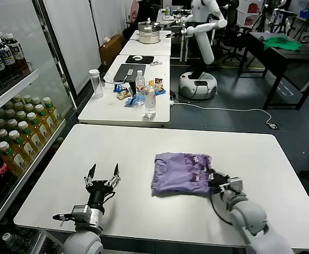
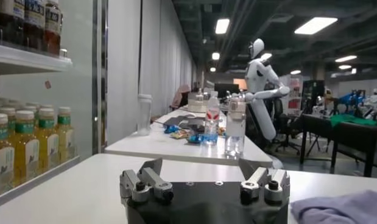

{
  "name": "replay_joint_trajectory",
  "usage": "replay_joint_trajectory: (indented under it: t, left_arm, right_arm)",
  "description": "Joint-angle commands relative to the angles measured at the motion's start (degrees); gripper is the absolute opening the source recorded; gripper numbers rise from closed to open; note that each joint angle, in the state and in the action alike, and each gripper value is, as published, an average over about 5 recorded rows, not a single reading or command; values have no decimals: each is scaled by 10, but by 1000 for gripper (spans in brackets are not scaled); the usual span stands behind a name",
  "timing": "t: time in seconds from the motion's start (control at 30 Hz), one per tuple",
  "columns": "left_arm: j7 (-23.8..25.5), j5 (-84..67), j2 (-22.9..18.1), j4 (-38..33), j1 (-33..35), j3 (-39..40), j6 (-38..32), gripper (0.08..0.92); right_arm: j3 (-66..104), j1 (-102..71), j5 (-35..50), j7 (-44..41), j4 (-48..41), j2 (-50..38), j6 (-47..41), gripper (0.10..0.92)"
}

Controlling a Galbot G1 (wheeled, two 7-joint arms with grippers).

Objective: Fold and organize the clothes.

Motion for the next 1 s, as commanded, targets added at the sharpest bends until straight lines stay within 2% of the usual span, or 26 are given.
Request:
replay_joint_trajectory:
  t: [0.03, 0.33, 0.53, 0.73, 0.83, 1.0]
  left_arm:
    - [2, 3, -1, -6, 8, 2, -1, 823]
    - [9, 4, 0, -23, 23, 4, -2, 823]
    - [21, 3, -4, -40, 38, 11, -6, 823]
    - [35, 3, -9, -55, 54, 21, -15, 823]
    - [39, 4, -14, -57, 57, 26, -16, 823]
    - [41, 5, -17, -59, 60, 28, -18, 823]
  right_arm:
    - [48, 6, -51, -31, -27, -64, 116, 176]
    - [119, -88, -81, 6, 43, -21, 150, 433]
    - [195, -201, -85, -12, 143, 5, 166, 607]
    - [245, -297, -96, -41, 191, 26, 203, 772]
    - [251, -317, -107, -49, 203, 39, 228, 814]
    - [249, -325, -113, -43, 217, 52, 241, 822]
